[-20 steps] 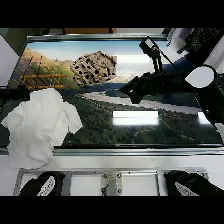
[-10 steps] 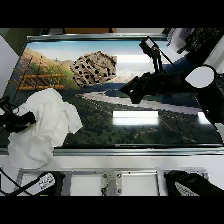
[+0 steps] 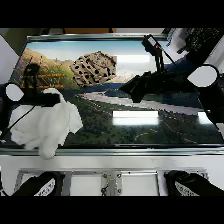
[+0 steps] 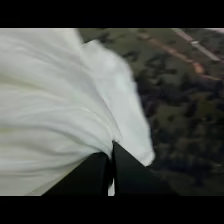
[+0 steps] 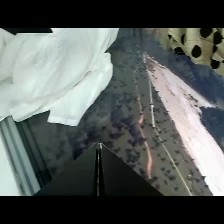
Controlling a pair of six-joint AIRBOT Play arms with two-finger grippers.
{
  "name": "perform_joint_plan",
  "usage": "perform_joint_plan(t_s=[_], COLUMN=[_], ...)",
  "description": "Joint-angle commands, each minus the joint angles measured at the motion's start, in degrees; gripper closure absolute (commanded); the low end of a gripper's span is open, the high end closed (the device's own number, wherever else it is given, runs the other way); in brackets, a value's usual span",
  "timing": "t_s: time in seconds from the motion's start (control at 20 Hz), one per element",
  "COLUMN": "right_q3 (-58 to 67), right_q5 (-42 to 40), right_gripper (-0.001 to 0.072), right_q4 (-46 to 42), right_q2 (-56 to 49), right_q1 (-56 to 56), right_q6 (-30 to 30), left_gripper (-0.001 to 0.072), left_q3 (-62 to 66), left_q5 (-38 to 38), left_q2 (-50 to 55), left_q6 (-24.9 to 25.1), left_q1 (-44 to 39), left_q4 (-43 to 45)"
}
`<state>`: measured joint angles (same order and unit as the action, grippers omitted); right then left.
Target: Fold the clothes and pants, and hang the long-sleeved shirts on hangers.
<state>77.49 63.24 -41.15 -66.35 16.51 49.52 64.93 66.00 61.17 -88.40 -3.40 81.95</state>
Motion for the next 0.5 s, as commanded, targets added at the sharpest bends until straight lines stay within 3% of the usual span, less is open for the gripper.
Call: perform_joint_plan(t_s=[0.0,0.25,0.45], right_q3=[0.07,0.07,0.07], right_q5=[-2.99,-9.84,-9.86], right_gripper=[0.0700,0.0699,0.0700], right_q4=[-7.58,-24.55,-29.40], right_q2=[2.29,10.84,16.02], right_q1=[-4.46,-15.63,-21.88], right_q6=[7.39,24.59,28.52], left_gripper=[0.0697,0.0698,0.0697], left_q3=[7.87,26.73,44.98], left_q5=[0.50,-1.31,2.10], left_q2=[-1.79,9.57,17.14], left_q6=[0.39,4.09,4.57], left_q1=[-18.01,-33.22,-36.76], left_q4=[-0.98,-1.05,-1.07])
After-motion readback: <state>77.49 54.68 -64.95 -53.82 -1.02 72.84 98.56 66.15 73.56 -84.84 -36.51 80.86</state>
